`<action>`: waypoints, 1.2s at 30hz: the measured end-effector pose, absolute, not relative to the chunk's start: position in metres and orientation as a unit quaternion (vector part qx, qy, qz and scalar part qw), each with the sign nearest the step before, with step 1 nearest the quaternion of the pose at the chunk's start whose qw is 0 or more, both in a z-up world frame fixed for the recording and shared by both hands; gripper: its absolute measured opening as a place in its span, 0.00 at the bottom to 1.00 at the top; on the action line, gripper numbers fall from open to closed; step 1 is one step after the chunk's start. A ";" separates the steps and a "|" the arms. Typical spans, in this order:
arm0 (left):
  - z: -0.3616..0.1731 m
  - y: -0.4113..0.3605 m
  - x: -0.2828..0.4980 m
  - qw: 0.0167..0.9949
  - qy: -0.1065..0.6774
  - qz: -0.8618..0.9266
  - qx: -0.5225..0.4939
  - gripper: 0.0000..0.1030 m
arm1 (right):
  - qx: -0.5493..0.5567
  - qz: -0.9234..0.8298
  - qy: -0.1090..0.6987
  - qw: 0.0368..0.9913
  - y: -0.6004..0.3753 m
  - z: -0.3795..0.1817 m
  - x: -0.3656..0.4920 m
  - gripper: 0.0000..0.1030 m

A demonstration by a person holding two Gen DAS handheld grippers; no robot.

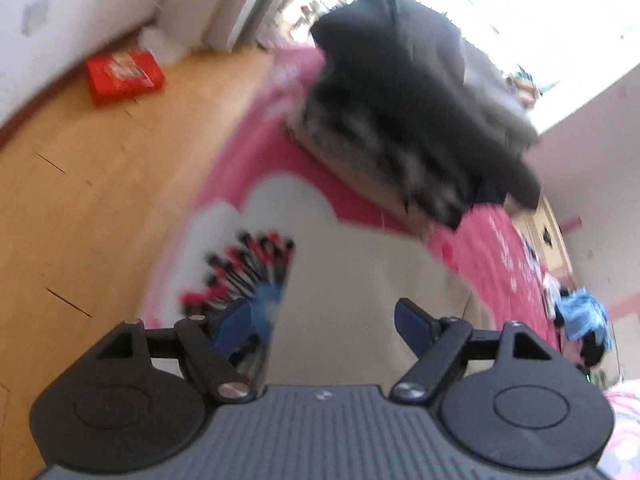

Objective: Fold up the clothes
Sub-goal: 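Carry the folded hoodie to the clothes stack and open both grippers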

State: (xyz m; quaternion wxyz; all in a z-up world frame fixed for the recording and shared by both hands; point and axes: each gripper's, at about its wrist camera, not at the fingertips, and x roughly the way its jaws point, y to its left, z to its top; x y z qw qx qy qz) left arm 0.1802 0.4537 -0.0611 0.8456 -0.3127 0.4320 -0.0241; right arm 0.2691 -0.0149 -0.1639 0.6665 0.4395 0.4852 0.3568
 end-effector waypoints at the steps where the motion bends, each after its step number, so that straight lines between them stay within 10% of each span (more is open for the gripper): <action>1: -0.050 0.452 0.172 0.856 0.421 -0.018 -0.299 0.77 | 0.435 0.354 0.480 0.675 -0.023 -0.160 0.271 0.71; 14: -0.067 0.304 0.098 0.901 0.427 -0.062 -0.037 0.78 | 0.065 0.390 0.384 0.834 0.041 -0.123 0.222 0.24; 36: -0.054 0.249 0.087 0.907 0.413 -0.062 0.060 0.73 | 0.081 0.389 0.393 0.829 0.021 -0.085 0.256 0.18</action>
